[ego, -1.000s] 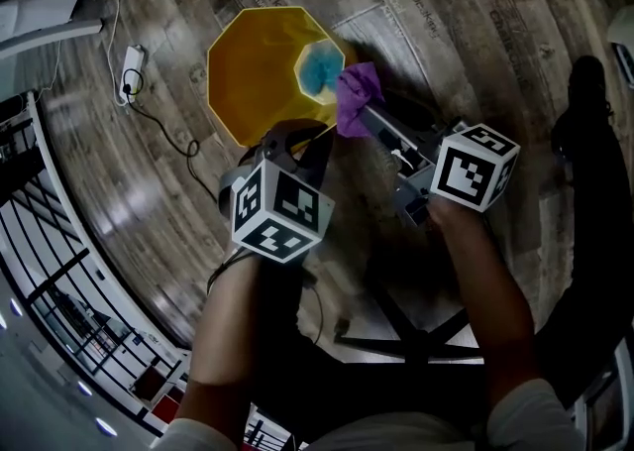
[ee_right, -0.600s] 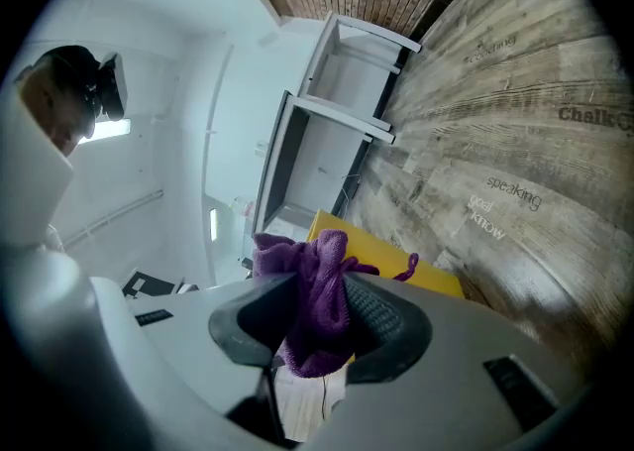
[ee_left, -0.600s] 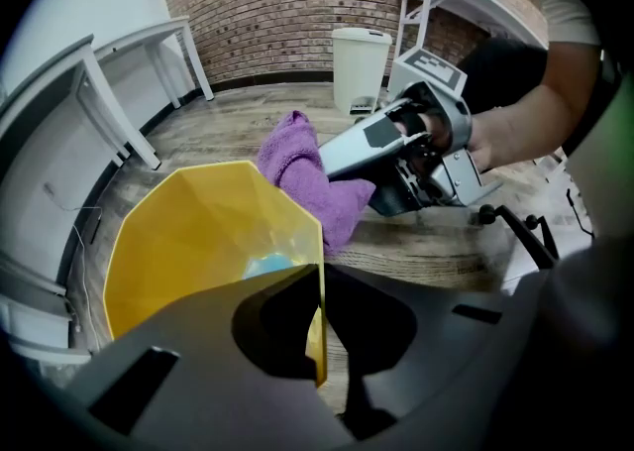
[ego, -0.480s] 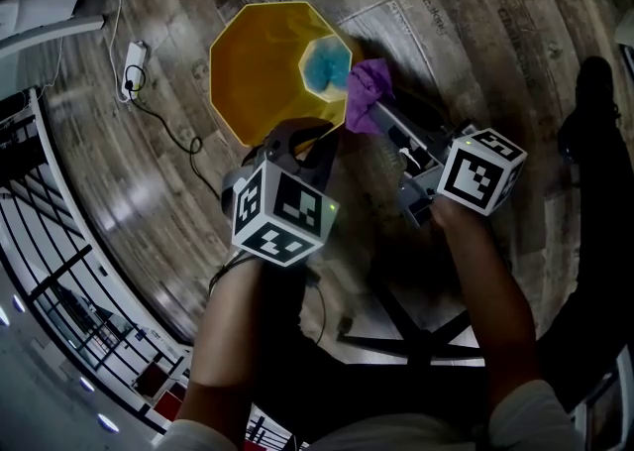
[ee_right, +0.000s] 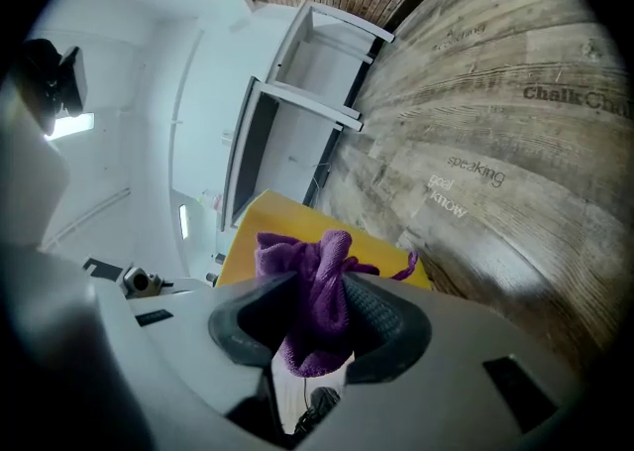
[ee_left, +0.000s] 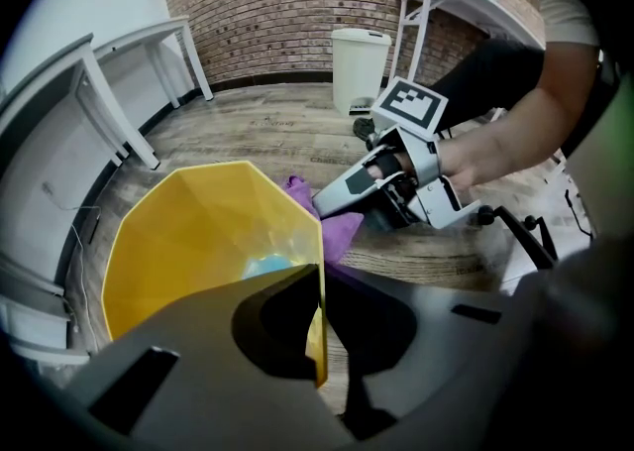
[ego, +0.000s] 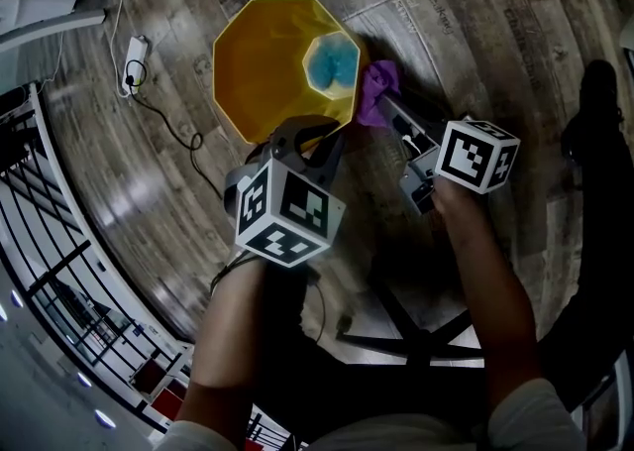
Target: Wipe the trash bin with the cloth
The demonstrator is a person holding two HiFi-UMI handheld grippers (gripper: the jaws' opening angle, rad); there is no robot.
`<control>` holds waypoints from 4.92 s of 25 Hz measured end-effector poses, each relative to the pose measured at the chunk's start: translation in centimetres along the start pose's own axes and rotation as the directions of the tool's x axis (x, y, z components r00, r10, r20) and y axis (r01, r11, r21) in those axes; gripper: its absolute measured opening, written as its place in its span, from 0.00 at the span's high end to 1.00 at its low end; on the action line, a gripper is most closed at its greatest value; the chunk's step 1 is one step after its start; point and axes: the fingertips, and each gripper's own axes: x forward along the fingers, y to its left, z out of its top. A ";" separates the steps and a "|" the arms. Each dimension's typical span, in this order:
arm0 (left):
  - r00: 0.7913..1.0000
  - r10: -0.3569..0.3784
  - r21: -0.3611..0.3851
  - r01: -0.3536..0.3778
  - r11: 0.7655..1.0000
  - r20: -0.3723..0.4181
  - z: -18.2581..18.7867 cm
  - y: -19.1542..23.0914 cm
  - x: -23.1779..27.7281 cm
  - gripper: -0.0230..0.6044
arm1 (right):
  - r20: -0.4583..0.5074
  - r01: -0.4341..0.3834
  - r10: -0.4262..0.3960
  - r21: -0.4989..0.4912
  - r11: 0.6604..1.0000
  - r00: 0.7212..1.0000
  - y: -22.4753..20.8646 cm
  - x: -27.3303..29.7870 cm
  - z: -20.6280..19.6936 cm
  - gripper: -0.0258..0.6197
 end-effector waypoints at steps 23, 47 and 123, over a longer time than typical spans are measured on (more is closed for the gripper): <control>1.000 0.002 -0.012 -0.002 1.000 0.010 0.5 0.2 0.0 0.95 | -0.214 0.371 -0.391 -0.130 0.920 0.895 -14.5 6.7 -2.4 0.74; 0.998 0.041 -0.086 -0.037 0.996 0.047 2.1 -0.2 0.0 0.94 | -0.120 0.357 -0.362 -0.060 0.932 0.925 -10.6 1.3 -1.6 0.74; 0.998 0.040 0.087 -0.037 0.996 -0.039 -1.1 -1.2 -0.4 0.91 | -0.074 0.227 -0.228 -0.022 0.974 0.971 -8.5 2.6 -4.0 0.74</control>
